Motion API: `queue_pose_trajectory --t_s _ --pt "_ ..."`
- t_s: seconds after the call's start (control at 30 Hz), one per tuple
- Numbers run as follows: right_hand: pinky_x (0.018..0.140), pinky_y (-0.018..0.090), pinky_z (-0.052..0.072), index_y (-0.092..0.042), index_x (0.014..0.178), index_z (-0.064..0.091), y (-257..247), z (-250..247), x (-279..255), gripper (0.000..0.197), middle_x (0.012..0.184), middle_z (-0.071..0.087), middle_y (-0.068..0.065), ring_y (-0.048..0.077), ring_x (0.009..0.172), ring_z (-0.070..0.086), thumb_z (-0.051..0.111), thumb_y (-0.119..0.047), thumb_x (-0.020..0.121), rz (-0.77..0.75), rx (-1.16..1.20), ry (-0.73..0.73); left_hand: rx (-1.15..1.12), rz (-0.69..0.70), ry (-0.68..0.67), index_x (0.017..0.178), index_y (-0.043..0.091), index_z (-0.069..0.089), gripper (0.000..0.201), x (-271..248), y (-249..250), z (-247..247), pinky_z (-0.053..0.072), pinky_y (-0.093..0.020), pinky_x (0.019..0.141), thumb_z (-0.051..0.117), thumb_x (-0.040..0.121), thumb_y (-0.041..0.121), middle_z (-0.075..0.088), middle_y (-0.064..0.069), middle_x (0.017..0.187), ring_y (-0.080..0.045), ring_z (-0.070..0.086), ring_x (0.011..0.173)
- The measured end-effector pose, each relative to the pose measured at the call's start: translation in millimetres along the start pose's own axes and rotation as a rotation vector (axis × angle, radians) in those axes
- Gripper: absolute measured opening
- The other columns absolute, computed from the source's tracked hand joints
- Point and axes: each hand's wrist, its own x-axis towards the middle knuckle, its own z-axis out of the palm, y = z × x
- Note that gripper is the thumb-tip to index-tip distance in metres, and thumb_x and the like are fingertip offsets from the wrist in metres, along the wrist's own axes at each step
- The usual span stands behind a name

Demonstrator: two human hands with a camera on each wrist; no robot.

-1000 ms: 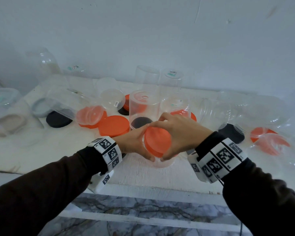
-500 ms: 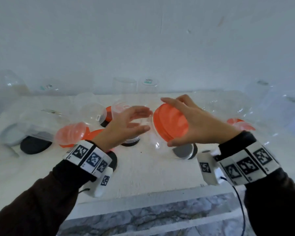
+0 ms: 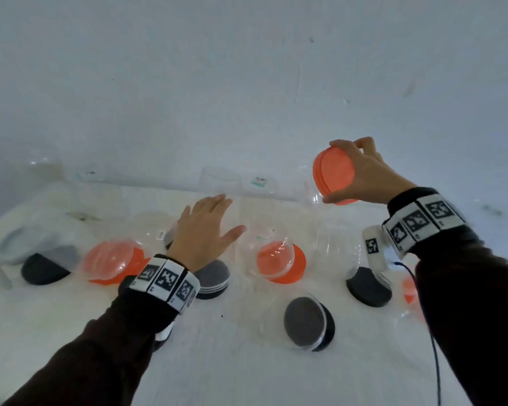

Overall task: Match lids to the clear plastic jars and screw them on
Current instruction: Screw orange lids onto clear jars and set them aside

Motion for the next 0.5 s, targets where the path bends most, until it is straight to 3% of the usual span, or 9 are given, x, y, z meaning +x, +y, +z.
queue_pose_trajectory --t_s 0.13,0.27,0.4,0.5 --pt "0.102 0.05 0.036 -0.036 0.141 0.022 12.6 4.3 47.2 0.107 0.139 0.018 0.004 0.034 0.127 0.031 0.087 -0.035 0.056 -0.027 -0.051 -0.114 0.118 -0.055 -0.073 0.13 0.018 0.047 0.056 0.0 4.7 6.5 0.028 -0.041 0.109 0.035 0.09 0.056 0.043 0.002 0.142 -0.018 0.038 0.131" --pt "0.101 0.053 0.037 -0.038 0.14 0.023 16.8 16.2 91.3 0.105 0.14 0.018 0.005 0.034 0.126 0.033 0.086 -0.037 0.057 -0.071 -0.162 -0.264 0.061 -0.067 -0.058 0.126 0.017 0.054 0.087 -0.2 8.5 2.6 0.032 -0.039 0.106 0.01 0.069 0.066 0.052 0.001 0.135 -0.019 0.045 0.125" --pt "0.097 0.053 0.042 -0.041 0.139 0.022 14.7 32.1 128.7 0.105 0.14 0.019 0.001 0.035 0.122 0.039 0.085 -0.042 0.055 -0.118 -0.279 -0.398 0.022 -0.096 -0.026 0.12 0.02 0.058 0.081 -0.7 6.8 3.6 0.031 -0.035 0.105 0.019 0.067 0.067 0.055 0.005 0.13 -0.017 0.047 0.123" --pt "0.093 0.052 0.044 -0.042 0.139 0.021 11.1 44.1 152.0 0.106 0.141 0.02 0.0 0.037 0.119 0.042 0.085 -0.047 0.054 -0.149 -0.356 -0.477 -0.021 -0.136 -0.061 0.127 0.023 0.053 0.085 -1.4 5.8 2.4 0.025 -0.034 0.107 0.021 0.065 0.069 0.05 0.008 0.135 -0.014 0.041 0.128"
